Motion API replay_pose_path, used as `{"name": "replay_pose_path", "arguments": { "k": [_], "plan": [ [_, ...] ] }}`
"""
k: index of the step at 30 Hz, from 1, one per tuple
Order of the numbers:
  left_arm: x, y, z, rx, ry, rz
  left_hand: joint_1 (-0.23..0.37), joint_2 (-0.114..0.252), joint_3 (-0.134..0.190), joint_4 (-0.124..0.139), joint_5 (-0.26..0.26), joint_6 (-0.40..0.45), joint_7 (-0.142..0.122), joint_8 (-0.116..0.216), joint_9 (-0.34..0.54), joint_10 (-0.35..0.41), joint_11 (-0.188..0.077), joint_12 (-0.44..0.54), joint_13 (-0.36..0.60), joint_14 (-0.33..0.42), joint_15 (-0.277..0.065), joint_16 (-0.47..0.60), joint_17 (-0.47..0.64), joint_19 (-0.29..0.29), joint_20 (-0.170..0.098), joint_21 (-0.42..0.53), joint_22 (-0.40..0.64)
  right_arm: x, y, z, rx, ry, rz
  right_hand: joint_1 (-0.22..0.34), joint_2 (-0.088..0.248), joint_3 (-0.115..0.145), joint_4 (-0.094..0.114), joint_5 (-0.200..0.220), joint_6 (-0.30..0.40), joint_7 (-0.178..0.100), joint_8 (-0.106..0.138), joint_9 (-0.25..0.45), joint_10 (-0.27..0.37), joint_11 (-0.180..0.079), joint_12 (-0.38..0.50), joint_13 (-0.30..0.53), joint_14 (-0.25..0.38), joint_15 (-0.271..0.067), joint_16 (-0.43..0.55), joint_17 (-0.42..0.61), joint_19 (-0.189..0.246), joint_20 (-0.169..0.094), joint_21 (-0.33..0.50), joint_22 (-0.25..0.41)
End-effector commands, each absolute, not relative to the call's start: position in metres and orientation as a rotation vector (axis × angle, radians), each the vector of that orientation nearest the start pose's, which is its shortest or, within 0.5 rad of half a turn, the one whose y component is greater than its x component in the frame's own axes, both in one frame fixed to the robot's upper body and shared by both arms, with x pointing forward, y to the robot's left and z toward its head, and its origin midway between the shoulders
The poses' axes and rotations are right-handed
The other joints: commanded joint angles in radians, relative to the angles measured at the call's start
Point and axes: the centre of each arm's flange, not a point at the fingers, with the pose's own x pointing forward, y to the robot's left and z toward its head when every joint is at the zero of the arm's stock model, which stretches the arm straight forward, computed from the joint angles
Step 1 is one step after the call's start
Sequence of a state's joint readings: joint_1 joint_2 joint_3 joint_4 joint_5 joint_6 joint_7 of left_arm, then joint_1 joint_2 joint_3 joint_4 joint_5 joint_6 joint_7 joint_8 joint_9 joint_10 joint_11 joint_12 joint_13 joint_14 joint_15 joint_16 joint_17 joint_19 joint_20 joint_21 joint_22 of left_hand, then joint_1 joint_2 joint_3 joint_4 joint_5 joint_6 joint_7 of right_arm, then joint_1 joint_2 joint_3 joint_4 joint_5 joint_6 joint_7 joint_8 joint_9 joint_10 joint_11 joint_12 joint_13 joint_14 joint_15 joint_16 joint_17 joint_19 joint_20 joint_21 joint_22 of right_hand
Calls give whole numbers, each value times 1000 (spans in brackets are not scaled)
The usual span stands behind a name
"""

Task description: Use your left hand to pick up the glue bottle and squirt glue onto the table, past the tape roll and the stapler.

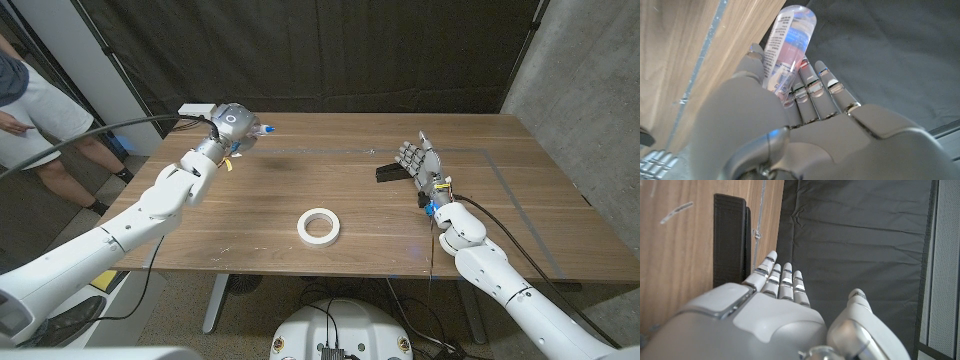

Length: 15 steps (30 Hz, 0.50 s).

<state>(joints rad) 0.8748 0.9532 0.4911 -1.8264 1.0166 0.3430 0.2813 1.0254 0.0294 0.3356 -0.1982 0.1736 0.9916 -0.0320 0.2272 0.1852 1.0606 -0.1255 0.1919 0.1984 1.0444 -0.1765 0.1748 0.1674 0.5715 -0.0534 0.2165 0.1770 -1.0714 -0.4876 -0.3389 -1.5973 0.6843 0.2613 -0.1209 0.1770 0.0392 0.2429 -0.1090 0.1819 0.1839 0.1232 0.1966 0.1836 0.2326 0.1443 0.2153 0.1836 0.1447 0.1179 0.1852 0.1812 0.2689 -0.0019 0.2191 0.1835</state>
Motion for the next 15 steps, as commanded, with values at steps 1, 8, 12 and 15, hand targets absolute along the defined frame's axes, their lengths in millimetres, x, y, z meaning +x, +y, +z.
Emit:
{"name": "replay_pose_path", "arguments": {
  "k": [1, 8, 12, 15],
  "plan": [
    [550, 324, 60, 1468, -666, 638, -14, 12, 158, 161, -1, 22, 38, -4, 4, 52, -51, -1, 3, 2, -29, 4, 2, 13, -114, -1, 3, 600, -238, -52, 171, -586, 218, 7, 6, 0, -7, 1, 9, 0, 3, 5, 8, -1, 3, 4, 9, 0, 0, 3, 8, -1, -2, 3],
    [553, 349, 48, 1214, -531, 660, -24, 9, 157, 166, -1, 17, 45, -8, 4, 51, -41, 0, 3, 2, -26, 5, 2, 12, -111, -1, 4, 604, -239, -47, 170, -578, 217, 9, 7, 1, -8, 0, 9, 0, 2, 5, 8, -1, 3, 4, 9, 0, -1, 3, 8, -2, -2, 3],
    [560, 360, 47, 1129, -459, 764, -76, -8, 137, 195, -5, 34, 63, -7, 3, 60, -19, 6, 2, 32, -8, 15, 4, 48, -100, 14, 7, 606, -241, -46, 190, -574, 224, 10, 7, 1, -8, 0, 10, 0, 2, 5, 8, 0, 3, 4, 9, -1, -1, 3, 8, -2, -2, 3],
    [568, 372, 41, 984, -435, 742, -85, -19, 131, 197, -4, 31, 70, -10, 3, 57, -11, 4, 1, 37, -11, 14, 3, 56, -97, 18, 8, 611, -244, -48, 199, -550, 206, 11, 7, 1, -9, 0, 9, 0, 2, 5, 8, 0, 3, 4, 9, 0, -1, 3, 8, -3, -2, 3]
  ]
}}
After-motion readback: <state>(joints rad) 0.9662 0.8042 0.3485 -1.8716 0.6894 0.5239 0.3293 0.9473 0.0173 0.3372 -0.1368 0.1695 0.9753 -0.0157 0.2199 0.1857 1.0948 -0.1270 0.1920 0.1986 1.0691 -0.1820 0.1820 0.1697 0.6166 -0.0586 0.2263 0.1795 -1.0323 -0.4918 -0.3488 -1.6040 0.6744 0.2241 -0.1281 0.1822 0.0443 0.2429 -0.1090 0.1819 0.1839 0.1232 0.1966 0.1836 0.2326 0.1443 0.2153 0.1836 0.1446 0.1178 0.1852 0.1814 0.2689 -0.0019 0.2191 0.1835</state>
